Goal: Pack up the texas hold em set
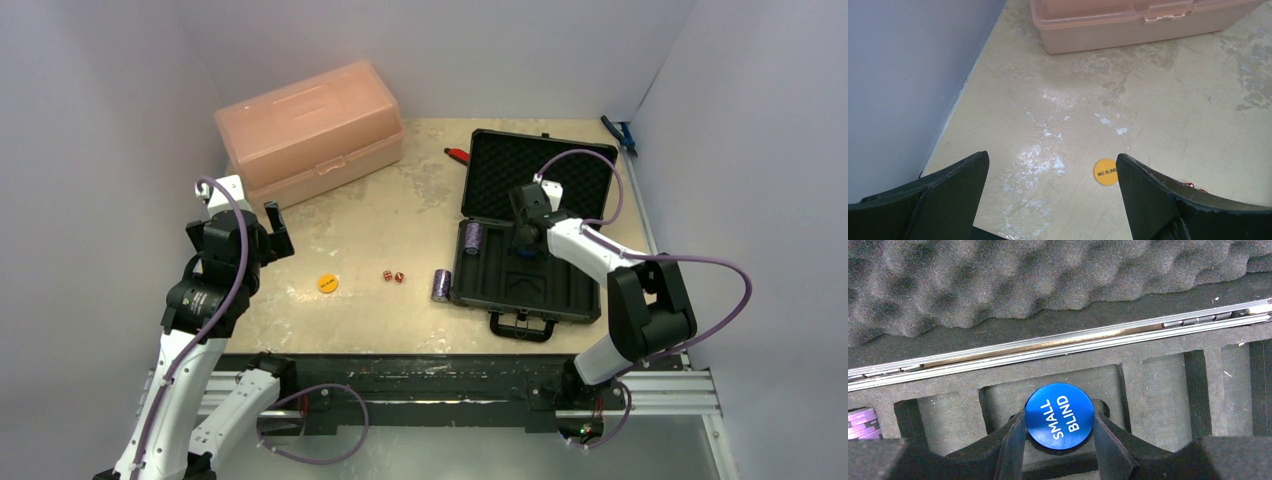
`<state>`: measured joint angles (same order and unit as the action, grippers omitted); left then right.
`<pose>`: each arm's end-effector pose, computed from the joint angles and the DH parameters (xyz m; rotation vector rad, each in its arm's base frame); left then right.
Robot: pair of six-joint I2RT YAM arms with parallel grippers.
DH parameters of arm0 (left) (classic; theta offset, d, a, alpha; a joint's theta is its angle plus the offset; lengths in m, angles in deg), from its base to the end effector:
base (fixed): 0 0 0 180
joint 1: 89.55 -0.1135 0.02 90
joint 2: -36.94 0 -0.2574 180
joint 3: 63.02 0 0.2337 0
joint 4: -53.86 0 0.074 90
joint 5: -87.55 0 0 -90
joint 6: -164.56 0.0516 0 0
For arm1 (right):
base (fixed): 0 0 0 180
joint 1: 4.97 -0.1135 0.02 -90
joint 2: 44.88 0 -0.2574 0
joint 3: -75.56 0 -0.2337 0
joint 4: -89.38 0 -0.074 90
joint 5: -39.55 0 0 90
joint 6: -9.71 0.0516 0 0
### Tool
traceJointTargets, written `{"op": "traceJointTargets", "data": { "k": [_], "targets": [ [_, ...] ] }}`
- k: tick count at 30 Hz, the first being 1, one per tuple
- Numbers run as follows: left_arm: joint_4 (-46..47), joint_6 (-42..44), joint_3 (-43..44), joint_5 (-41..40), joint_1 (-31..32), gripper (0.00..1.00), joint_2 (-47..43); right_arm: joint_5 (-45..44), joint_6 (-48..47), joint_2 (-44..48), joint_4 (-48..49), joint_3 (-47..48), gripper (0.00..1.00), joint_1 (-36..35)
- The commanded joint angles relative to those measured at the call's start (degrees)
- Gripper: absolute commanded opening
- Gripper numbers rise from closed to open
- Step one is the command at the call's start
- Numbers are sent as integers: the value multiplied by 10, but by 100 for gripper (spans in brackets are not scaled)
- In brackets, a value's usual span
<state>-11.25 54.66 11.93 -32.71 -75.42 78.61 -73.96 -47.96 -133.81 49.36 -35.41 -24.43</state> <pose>0.1264 -0.0050 0.3503 -0.4064 2.0086 0.1941 0.2857 0.0791 0.1863 0.4177 2.4605 -0.1741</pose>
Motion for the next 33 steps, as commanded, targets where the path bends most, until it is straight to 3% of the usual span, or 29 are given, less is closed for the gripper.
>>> {"op": "traceJointTargets", "data": {
  "k": [1,5,16,23,33],
  "targets": [
    [23,8,-5,2,-4,99,1,-9,-2,1,39,-3,36,7],
    [23,8,-5,2,-4,99,0,0,-6,10,45,-6,52,7],
    [24,9,-5,6,-4,99,0,33,-22,40,47,-5,78,7],
    [24,9,-4,7,-4,99,-1,19,-35,70,17,18,88,7],
    [22,10,-4,10,-4,100,-6,64,-61,106,17,35,96,3]
  ]
}}
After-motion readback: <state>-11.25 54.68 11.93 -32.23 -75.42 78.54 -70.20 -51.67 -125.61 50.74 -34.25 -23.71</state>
